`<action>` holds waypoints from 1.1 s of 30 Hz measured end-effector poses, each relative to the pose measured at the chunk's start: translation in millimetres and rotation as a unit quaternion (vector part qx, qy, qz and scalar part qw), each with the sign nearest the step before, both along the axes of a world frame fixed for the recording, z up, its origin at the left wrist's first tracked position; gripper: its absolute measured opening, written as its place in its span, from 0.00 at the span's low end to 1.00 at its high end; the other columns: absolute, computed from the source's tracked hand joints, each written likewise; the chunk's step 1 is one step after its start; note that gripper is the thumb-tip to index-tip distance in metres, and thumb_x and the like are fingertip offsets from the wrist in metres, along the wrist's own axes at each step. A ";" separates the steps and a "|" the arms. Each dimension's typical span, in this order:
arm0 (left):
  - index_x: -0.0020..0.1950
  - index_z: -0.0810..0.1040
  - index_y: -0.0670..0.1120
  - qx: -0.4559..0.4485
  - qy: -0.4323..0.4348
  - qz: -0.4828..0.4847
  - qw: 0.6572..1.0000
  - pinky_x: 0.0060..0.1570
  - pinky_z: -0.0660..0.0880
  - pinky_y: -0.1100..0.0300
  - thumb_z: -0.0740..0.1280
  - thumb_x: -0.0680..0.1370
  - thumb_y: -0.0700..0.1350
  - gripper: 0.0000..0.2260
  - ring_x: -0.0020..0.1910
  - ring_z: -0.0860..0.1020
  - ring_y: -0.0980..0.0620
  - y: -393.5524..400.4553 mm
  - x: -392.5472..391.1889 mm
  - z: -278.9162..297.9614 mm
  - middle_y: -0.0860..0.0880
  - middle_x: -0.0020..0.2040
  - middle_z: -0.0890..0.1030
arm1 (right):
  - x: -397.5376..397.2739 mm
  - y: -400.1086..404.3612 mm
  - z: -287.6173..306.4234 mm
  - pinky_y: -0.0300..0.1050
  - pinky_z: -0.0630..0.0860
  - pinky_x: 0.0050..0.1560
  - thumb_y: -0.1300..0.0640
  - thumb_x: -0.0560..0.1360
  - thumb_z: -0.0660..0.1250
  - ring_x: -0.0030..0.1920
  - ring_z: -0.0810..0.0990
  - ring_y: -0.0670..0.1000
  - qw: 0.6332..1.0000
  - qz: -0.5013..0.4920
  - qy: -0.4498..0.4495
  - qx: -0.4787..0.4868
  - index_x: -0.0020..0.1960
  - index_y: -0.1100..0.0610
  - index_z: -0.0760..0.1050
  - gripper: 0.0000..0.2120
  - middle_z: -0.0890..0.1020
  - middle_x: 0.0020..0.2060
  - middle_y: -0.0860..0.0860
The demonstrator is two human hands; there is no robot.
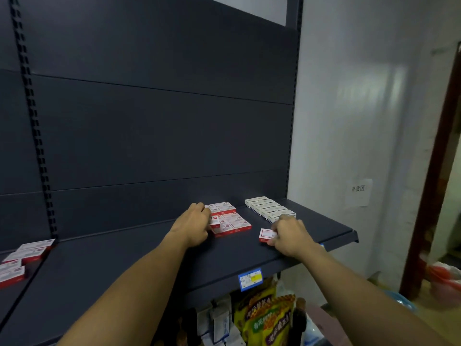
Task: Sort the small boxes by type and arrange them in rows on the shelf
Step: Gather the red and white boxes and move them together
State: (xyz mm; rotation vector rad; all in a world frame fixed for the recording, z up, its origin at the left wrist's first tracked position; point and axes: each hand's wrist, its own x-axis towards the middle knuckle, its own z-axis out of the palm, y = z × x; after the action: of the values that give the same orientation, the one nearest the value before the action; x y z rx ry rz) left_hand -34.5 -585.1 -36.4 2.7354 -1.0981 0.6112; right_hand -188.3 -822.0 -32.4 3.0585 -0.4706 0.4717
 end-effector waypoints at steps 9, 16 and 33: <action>0.69 0.73 0.45 -0.035 0.038 0.006 0.999 0.63 0.72 0.54 0.66 0.79 0.49 0.19 0.61 0.70 0.50 -26.0 74.6 1.2 0.49 0.63 0.72 | 91.4 -33.7 2.1 0.49 0.71 0.63 0.44 0.72 0.74 0.60 0.74 0.55 0.996 0.064 -0.009 0.061 0.60 0.52 0.81 0.20 0.76 0.56 0.52; 0.71 0.74 0.45 -0.069 0.062 -0.009 0.996 0.65 0.70 0.55 0.67 0.80 0.47 0.19 0.64 0.68 0.52 -38.5 110.3 -0.3 0.51 0.62 0.72 | 152.0 -44.3 1.1 0.48 0.67 0.66 0.47 0.74 0.72 0.62 0.70 0.53 0.989 0.121 -0.031 0.079 0.63 0.52 0.80 0.19 0.74 0.56 0.51; 0.70 0.75 0.47 -0.157 0.046 0.046 0.985 0.65 0.68 0.62 0.67 0.79 0.51 0.20 0.62 0.67 0.58 -69.9 101.7 -31.1 0.55 0.61 0.72 | 229.0 -60.7 -31.9 0.43 0.67 0.66 0.50 0.74 0.73 0.57 0.68 0.44 0.938 0.282 -0.087 0.179 0.66 0.50 0.77 0.21 0.71 0.52 0.41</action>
State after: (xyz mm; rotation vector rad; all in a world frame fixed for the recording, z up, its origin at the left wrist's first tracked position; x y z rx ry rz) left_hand 67.3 -654.9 -67.5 2.5212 -0.7828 0.6051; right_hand 40.7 -882.6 -64.3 3.4967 0.3961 0.7406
